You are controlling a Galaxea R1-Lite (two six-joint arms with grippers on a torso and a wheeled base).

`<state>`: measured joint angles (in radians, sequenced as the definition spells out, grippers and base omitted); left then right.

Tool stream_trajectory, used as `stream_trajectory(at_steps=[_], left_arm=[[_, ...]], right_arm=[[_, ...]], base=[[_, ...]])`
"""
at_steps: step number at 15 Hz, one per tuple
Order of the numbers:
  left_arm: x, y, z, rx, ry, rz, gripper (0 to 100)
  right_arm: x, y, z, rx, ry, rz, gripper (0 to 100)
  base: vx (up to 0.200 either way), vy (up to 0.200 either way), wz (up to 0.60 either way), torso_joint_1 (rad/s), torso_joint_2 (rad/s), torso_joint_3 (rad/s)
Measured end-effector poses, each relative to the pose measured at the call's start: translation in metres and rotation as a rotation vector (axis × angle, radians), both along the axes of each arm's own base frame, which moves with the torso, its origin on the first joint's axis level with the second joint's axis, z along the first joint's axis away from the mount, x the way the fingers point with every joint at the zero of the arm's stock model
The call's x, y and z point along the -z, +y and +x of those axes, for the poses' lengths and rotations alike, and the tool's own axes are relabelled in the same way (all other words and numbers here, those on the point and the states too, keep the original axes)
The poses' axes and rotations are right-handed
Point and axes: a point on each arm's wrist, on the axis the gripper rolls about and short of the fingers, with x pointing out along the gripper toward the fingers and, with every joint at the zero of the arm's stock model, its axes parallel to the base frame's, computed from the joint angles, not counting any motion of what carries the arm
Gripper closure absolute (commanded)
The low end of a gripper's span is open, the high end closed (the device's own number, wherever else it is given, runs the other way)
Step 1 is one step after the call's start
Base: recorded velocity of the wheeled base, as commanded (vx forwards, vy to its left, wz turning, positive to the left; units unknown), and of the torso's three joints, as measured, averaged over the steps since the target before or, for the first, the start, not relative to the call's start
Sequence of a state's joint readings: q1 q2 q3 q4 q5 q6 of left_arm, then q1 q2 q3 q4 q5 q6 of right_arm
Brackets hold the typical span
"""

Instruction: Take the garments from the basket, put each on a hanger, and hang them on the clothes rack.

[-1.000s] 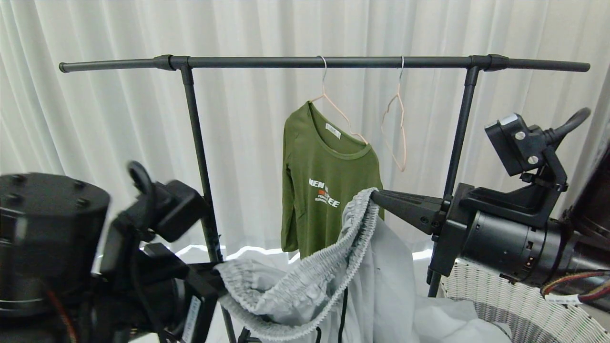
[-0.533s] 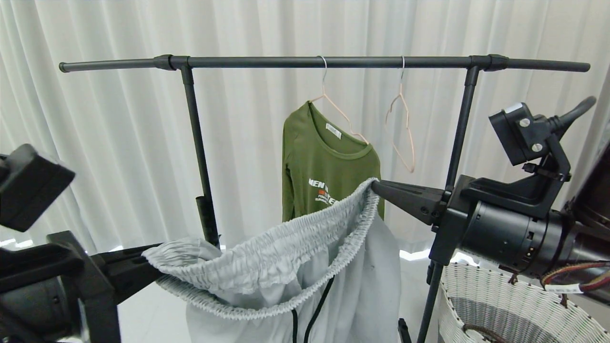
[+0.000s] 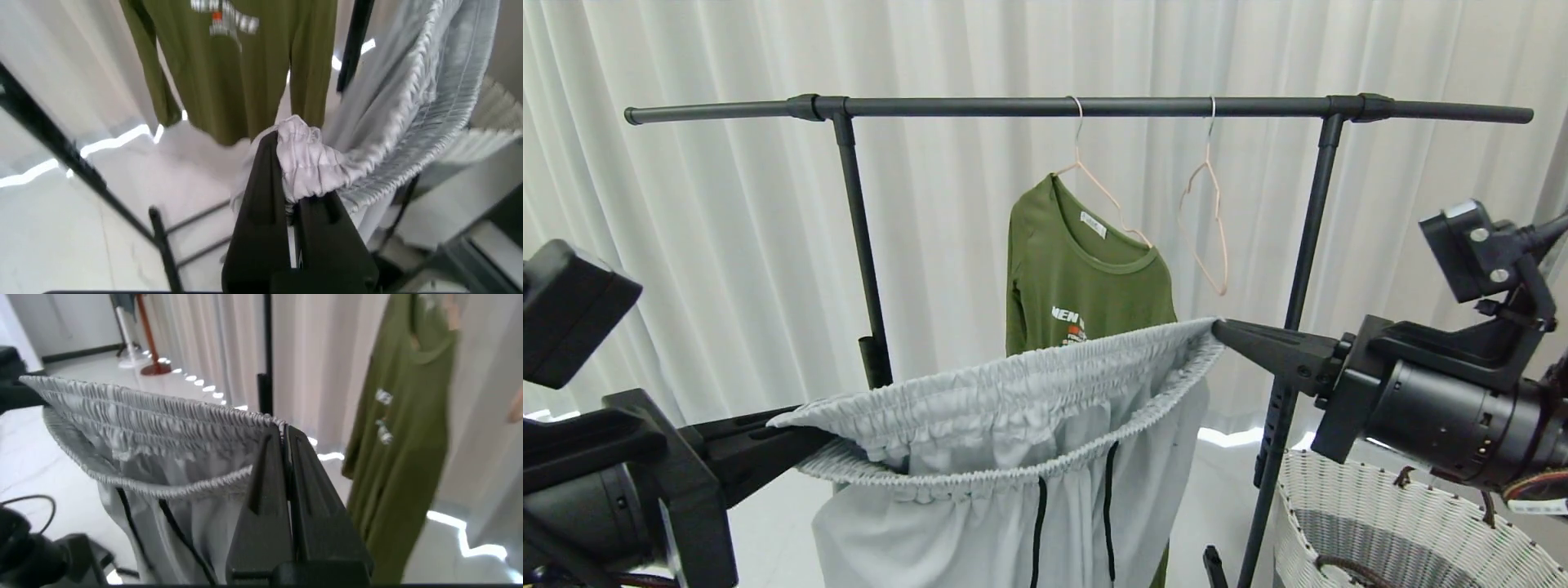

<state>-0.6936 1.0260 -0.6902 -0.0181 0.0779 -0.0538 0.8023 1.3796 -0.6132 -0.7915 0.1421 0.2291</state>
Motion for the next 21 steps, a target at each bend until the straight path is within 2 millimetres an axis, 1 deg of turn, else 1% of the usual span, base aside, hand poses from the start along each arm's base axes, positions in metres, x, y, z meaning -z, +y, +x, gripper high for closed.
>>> stream_trajectory(at_steps=[3, 5, 6, 8, 10, 11, 13, 15, 18, 21], left_arm=[[-0.003, -0.007, 0.009, 0.008, -0.024, 0.040, 100], [-0.016, -0.014, 0.017, 0.010, -0.054, 0.030, 100], [-0.026, -0.018, 0.022, 0.009, -0.071, 0.016, 100], [-0.054, -0.030, 0.037, 0.001, -0.124, -0.026, 100], [-0.076, -0.045, 0.055, -0.024, -0.163, -0.056, 100], [-0.085, -0.051, 0.064, -0.042, -0.179, -0.068, 100], [-0.095, -0.064, 0.080, -0.061, -0.193, -0.078, 100], [-0.096, -0.076, 0.094, -0.066, -0.183, -0.083, 100], [-0.084, -0.094, 0.116, -0.084, -0.103, -0.121, 100], [-0.072, -0.111, 0.137, -0.097, -0.048, -0.135, 100]], right_arm=[[-0.011, -0.019, -0.001, 0.051, -0.042, 0.033, 100], [-0.023, -0.025, -0.001, 0.059, -0.091, 0.056, 100], [-0.031, -0.026, -0.001, 0.058, -0.118, 0.069, 100], [-0.050, -0.027, 0.001, 0.061, -0.171, 0.093, 100], [-0.058, -0.032, 0.003, 0.084, -0.188, 0.092, 100], [-0.061, -0.037, 0.003, 0.102, -0.197, 0.093, 100], [-0.066, -0.048, -0.003, 0.127, -0.198, 0.087, 100], [-0.069, -0.057, -0.014, 0.114, -0.192, 0.077, 100], [-0.074, -0.071, -0.035, 0.077, -0.196, 0.072, 100], [-0.077, -0.077, -0.048, 0.030, -0.222, 0.085, 100]], base=[[0.000, 0.000, 0.00, 0.000, 0.00, 0.000], [0.000, 0.000, 0.00, 0.000, 0.00, 0.000], [0.000, 0.000, 0.00, 0.000, 0.00, 0.000], [0.000, 0.000, 0.00, 0.000, 0.00, 0.000], [0.000, 0.000, 0.00, 0.000, 0.00, 0.000], [0.000, 0.000, 0.00, 0.000, 0.00, 0.000], [0.000, 0.000, 0.00, 0.000, 0.00, 0.000], [0.000, 0.000, 0.00, 0.000, 0.00, 0.000], [0.000, 0.000, 0.00, 0.000, 0.00, 0.000], [0.000, 0.000, 0.00, 0.000, 0.00, 0.000]])
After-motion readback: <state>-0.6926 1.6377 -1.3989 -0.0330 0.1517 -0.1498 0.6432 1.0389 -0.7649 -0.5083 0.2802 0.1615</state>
